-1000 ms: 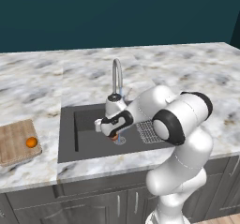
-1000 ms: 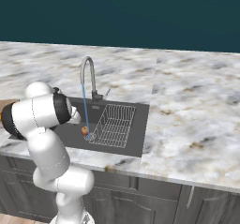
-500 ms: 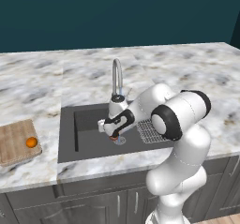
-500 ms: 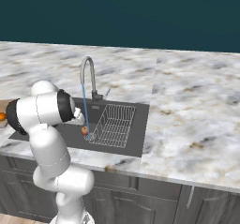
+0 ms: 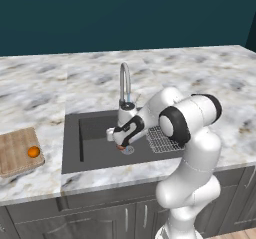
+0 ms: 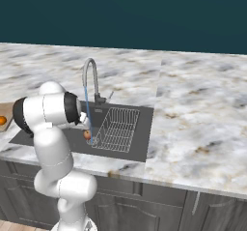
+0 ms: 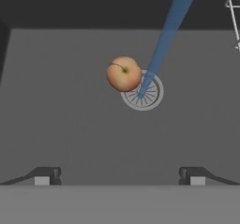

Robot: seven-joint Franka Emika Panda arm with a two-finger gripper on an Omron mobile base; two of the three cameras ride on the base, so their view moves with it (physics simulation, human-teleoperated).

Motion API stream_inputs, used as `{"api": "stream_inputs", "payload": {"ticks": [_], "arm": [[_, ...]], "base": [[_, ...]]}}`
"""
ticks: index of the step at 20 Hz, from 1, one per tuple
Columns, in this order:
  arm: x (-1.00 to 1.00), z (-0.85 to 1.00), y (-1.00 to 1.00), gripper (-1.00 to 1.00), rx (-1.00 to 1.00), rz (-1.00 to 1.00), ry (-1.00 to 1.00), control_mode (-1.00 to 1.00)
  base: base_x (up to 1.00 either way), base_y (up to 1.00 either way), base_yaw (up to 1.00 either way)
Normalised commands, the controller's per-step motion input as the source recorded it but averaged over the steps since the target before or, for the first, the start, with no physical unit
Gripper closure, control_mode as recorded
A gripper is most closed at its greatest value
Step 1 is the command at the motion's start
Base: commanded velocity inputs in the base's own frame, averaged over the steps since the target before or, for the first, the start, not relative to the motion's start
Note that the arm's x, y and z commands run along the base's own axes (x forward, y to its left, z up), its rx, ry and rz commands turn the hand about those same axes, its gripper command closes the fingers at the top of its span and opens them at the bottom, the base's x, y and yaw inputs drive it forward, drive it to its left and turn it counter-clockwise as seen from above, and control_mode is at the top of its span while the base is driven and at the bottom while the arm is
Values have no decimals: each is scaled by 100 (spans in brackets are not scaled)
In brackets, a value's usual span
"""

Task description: Pick the tangerine, peach from the sink and place them on the cutting board to airdry. Then turn off the sink faucet.

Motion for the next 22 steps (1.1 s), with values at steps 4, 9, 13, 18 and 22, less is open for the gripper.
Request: {"api": "stream_inputs", "payload": {"ticks": [4,9,13,18,22], "arm": [[18,-11,-6,-100,0,0,0,-100],[17,-11,-6,-100,0,0,0,-100],[17,-14,-5,-100,0,0,0,-100],[15,-13,-2,-100,0,0,0,-100],[14,-13,0,-100,0,0,0,-100]], "base": [[0,0,0],[0,0,0],[0,0,0],[0,0,0],[0,0,0]]}}
